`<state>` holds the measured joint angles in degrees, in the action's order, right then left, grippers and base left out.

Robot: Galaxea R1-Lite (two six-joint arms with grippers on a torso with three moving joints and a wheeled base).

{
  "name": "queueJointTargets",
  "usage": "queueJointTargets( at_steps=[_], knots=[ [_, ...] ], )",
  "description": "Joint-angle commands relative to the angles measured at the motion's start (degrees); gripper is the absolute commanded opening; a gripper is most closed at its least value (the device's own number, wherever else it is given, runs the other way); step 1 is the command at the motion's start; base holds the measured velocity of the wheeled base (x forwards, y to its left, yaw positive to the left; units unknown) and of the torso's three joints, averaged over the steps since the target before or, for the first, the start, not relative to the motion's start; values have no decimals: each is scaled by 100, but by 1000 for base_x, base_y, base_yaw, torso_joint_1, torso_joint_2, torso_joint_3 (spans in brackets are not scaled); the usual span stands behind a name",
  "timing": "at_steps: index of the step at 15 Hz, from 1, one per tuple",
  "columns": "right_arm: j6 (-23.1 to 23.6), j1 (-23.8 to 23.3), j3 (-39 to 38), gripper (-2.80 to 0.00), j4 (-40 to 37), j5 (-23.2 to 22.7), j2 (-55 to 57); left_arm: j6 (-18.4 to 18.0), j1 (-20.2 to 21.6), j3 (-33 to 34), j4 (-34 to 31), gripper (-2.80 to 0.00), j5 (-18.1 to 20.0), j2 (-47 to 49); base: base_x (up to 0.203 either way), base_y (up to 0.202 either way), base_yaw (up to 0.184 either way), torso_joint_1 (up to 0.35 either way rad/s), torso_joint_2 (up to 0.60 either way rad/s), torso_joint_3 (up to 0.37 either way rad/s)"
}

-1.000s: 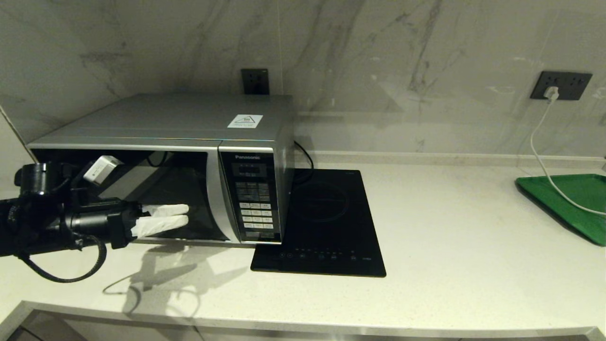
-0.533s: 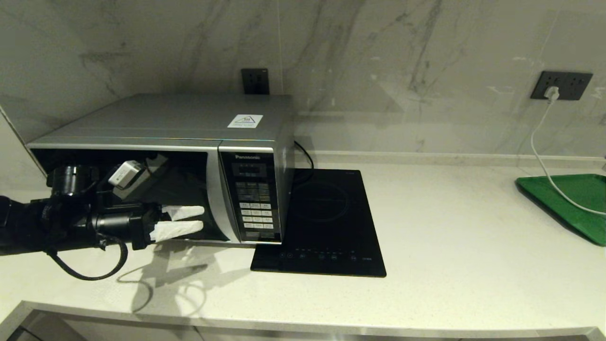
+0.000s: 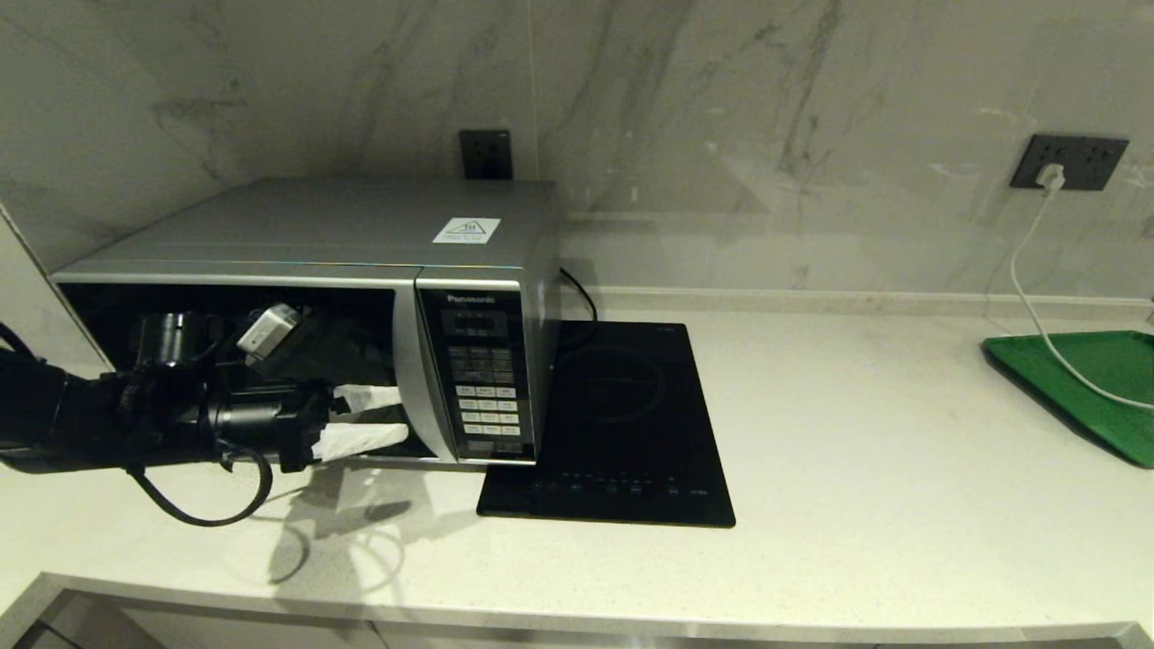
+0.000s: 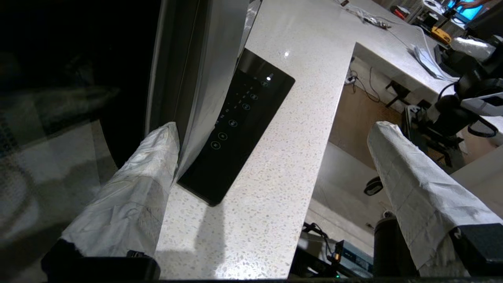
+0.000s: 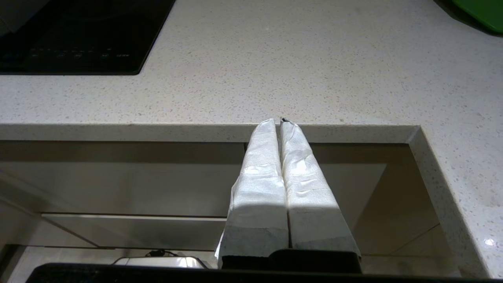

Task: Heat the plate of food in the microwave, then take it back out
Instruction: Open the microwave oven

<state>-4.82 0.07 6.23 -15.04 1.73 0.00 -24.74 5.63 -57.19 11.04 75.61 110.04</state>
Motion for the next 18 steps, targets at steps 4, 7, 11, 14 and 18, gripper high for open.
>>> queueJointTargets(
  at_steps=[4,7,11,14,18],
  knots=[
    [-2,1,1,-280,-7,3,0,-123,-153,-87,12,0,51,255,0,0,0,0,0,0],
    [-2,1,1,-280,-7,3,0,-171,-168,-206,12,0,60,388,0,0,0,0,0,0],
    [-2,1,1,-280,-7,-6,0,-303,-168,-240,20,0,68,545,0,0,0,0,0,0],
    [-2,1,1,-280,-7,3,0,-324,-168,-266,12,0,166,588,0,0,0,0,0,0],
    [-2,1,1,-280,-7,-5,0,-321,-159,-248,3,0,481,562,0,0,0,0,0,0]
  ],
)
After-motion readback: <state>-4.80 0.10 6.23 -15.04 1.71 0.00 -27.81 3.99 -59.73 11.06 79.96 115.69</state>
